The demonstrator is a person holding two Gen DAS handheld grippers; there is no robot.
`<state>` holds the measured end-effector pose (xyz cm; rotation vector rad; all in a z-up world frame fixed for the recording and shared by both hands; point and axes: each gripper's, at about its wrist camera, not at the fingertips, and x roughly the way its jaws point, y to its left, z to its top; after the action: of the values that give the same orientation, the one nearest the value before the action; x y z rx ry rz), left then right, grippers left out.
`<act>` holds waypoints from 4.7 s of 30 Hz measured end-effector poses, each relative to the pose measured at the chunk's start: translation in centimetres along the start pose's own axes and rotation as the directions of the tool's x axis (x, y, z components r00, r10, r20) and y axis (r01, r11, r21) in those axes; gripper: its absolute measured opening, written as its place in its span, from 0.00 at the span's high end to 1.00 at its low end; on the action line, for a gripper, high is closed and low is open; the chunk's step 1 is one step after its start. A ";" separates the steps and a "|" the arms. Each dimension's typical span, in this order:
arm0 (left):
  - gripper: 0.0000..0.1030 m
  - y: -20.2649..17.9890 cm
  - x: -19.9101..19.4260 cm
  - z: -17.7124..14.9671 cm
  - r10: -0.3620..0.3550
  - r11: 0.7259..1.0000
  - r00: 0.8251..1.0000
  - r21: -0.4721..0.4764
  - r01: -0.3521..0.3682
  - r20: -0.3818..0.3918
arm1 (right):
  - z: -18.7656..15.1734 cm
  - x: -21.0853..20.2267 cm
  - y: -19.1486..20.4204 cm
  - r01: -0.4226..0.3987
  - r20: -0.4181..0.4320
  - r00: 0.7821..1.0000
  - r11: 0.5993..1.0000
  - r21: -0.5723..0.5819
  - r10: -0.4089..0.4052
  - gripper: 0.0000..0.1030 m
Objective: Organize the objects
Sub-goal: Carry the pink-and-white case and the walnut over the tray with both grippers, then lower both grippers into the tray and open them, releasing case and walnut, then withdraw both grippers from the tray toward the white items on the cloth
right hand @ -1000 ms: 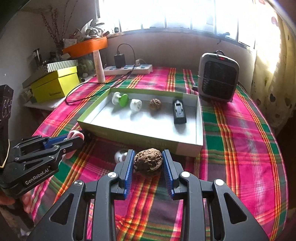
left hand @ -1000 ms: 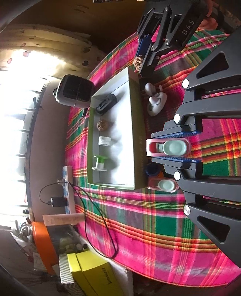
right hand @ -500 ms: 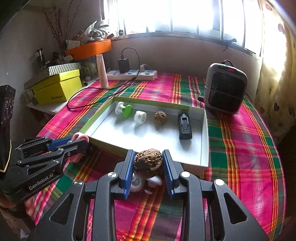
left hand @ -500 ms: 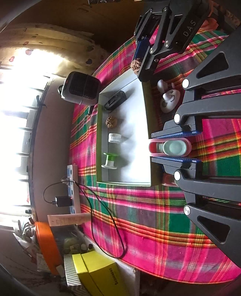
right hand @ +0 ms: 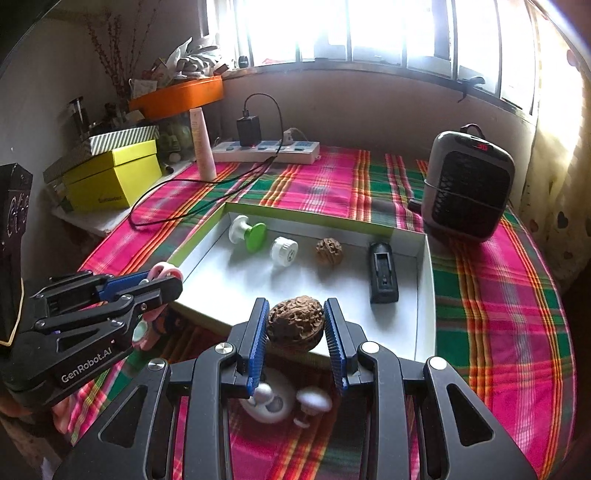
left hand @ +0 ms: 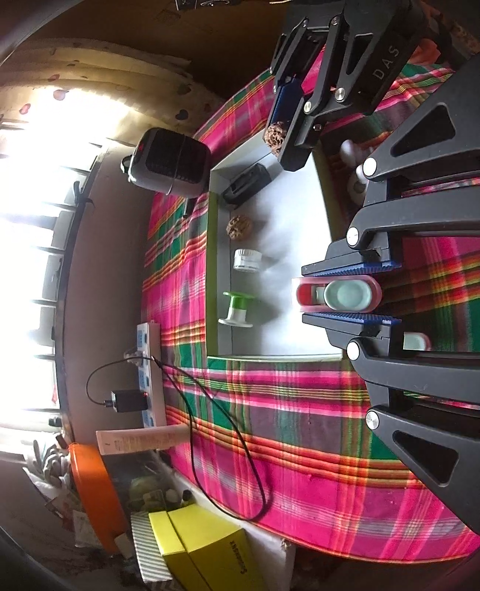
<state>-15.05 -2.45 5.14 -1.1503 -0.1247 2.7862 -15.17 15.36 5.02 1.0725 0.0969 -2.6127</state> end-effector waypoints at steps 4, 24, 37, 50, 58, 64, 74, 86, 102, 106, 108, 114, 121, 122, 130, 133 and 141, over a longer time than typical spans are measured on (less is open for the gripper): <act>0.85 0.3 0.7 0.5 -0.001 1.000 1.000 -0.003 0.001 -0.006 | 0.4 0.9 0.0 -0.002 -0.012 1.000 1.000 0.003 0.002 0.69; 0.85 0.9 4.3 2.7 -0.006 1.000 0.999 0.019 0.006 -0.031 | 1.6 5.1 0.8 -0.002 -0.080 0.997 1.000 -0.006 0.001 0.69; 0.84 1.4 6.3 3.2 -0.019 1.000 0.997 0.022 0.021 -0.070 | 1.8 6.6 1.5 -0.007 -0.104 0.995 1.000 -0.020 0.005 0.69; 0.84 1.6 7.2 3.4 0.000 1.000 0.998 0.031 0.003 -0.068 | 1.8 7.5 2.1 -0.004 -0.118 0.993 1.000 -0.029 0.001 0.69; 0.84 1.5 7.5 3.3 0.002 0.999 0.998 0.045 0.001 -0.065 | 1.8 7.8 2.1 -0.004 -0.122 0.992 1.000 -0.026 0.001 0.69; 0.84 1.4 7.4 3.4 0.005 0.999 0.998 0.047 -0.002 -0.064 | 1.7 7.8 2.2 -0.008 -0.126 0.992 1.000 -0.027 0.005 0.69; 0.84 1.4 7.4 3.3 0.006 0.999 0.998 0.048 -0.003 -0.065 | 1.5 8.1 2.3 -0.007 -0.133 0.991 1.000 -0.029 0.004 0.69; 0.82 1.3 7.4 3.2 0.008 0.999 0.998 0.051 -0.005 -0.065 | 1.3 7.9 2.3 0.004 -0.134 0.991 1.000 -0.024 -0.007 0.69; 0.70 1.0 6.8 3.0 0.000 0.999 0.998 0.053 0.003 -0.065 | 1.2 7.4 2.4 0.002 -0.129 0.992 1.000 -0.013 -0.004 0.68; 0.69 1.0 6.4 3.0 0.003 0.999 0.998 0.053 0.000 -0.060 | 1.0 7.0 2.3 0.007 -0.119 0.993 1.000 -0.008 -0.008 0.61; 0.69 1.0 6.2 3.0 0.005 0.999 0.998 0.053 -0.002 -0.058 | 0.9 6.8 2.4 0.009 -0.116 0.993 1.000 -0.008 -0.010 0.61; 0.66 1.1 5.4 2.7 0.007 0.999 0.998 0.051 -0.005 -0.055 | 0.7 6.2 2.6 0.013 -0.107 0.994 1.000 -0.011 -0.014 0.61; 0.66 1.0 4.4 2.3 0.009 0.999 0.999 0.046 -0.007 -0.043 | 0.4 5.0 2.6 0.025 -0.081 0.996 1.000 -0.007 -0.026 0.61; 0.66 1.0 4.2 2.2 0.011 0.999 0.999 0.049 -0.009 -0.040 | 0.4 4.8 2.6 0.029 -0.077 0.997 1.000 -0.006 -0.029 0.61; 0.66 0.7 2.2 1.6 0.014 0.998 1.000 0.054 -0.014 -0.006 | -0.1 3.3 2.7 0.025 -0.047 0.999 1.000 0.011 -0.025 0.61; 0.66 0.7 1.6 1.3 0.015 0.999 1.000 0.052 -0.015 -0.001 | -0.4 2.8 2.7 0.032 -0.037 0.999 0.999 0.010 -0.032 0.61; 0.66 1.0 -0.1 -0.3 0.004 1.000 1.000 0.028 -0.004 0.007 | -1.4 0.6 1.9 0.055 0.009 0.998 0.998 0.041 -0.056 0.61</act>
<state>-14.84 -3.41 4.88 -1.1357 -0.0841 2.7863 -14.03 13.64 3.74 1.0846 0.0723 -2.6805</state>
